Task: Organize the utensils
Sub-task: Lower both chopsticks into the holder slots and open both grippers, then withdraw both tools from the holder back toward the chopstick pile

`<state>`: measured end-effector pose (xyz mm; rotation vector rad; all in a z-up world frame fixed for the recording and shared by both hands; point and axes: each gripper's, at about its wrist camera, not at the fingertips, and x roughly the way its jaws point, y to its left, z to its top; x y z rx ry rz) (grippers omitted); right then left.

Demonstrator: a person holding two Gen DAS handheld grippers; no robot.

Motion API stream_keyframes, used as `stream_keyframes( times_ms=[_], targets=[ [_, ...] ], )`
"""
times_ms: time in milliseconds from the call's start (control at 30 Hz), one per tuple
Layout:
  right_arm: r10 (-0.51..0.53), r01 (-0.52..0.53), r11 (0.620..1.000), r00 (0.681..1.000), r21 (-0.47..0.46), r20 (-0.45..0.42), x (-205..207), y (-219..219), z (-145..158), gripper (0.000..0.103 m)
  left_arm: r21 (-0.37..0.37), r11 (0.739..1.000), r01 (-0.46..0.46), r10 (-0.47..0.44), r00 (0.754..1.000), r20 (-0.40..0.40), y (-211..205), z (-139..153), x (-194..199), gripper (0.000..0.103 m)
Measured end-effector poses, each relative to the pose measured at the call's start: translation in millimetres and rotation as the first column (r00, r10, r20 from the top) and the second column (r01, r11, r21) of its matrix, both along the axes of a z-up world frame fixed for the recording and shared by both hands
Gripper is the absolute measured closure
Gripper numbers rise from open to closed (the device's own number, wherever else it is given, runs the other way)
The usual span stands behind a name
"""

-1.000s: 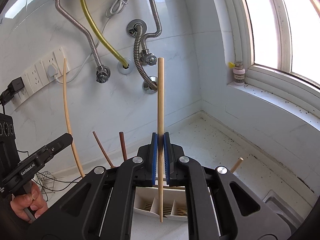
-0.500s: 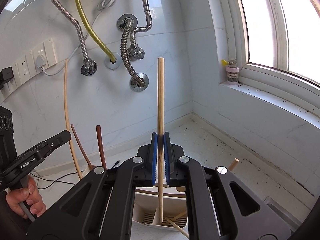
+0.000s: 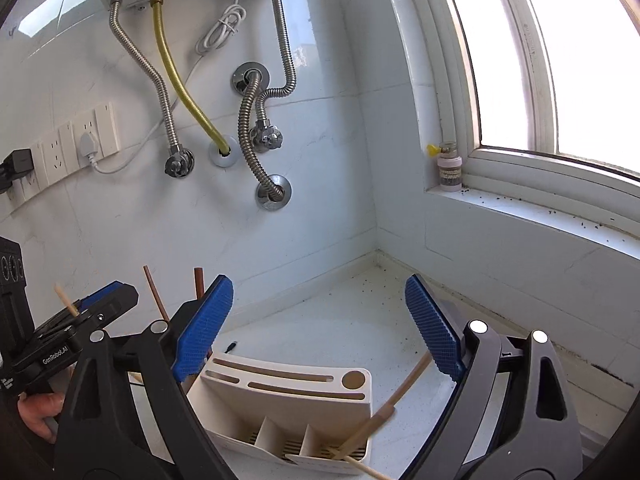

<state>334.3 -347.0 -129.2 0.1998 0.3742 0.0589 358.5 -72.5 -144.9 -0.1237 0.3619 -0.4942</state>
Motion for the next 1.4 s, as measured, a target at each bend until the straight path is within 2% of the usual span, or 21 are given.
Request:
stream_keyframes(
  times_ms=[367, 667, 900, 1067, 1167, 1400],
  targets=[
    [0.002, -0.002, 1.000, 1.000, 0.000, 0.027, -12, -1, 19, 0.020, -0.011, 0.999, -0.035, 0.036, 0.997, 0.061, 18, 28, -26, 0.030],
    [0.037, -0.039, 0.999, 0.998, 0.038, 0.052, -26, 15, 46, 0.020, -0.049, 0.990, -0.133, 0.139, 0.982, 0.131, 61, 69, -61, 0.022],
    [0.105, -0.107, 0.993, 0.993, 0.050, 0.055, -33, 48, 55, 0.019, -0.042, 0.965, -0.257, 0.261, 0.950, 0.170, 107, 89, -99, 0.013],
    [0.168, -0.171, 0.984, 0.984, 0.058, 0.051, -39, 78, 56, 0.019, -0.040, 0.944, -0.326, 0.329, 0.936, 0.124, 142, 96, -122, 0.012],
    [0.210, -0.213, 0.975, 0.977, 0.062, 0.048, -43, 97, 55, 0.019, -0.027, 0.932, -0.362, 0.362, 0.922, 0.135, 159, 97, -140, 0.008],
    [0.305, -0.307, 0.950, 0.951, 0.061, 0.042, -56, 144, 53, 0.016, 0.022, 0.906, -0.423, 0.417, 0.900, 0.127, 186, 88, -179, 0.006]
  ],
)
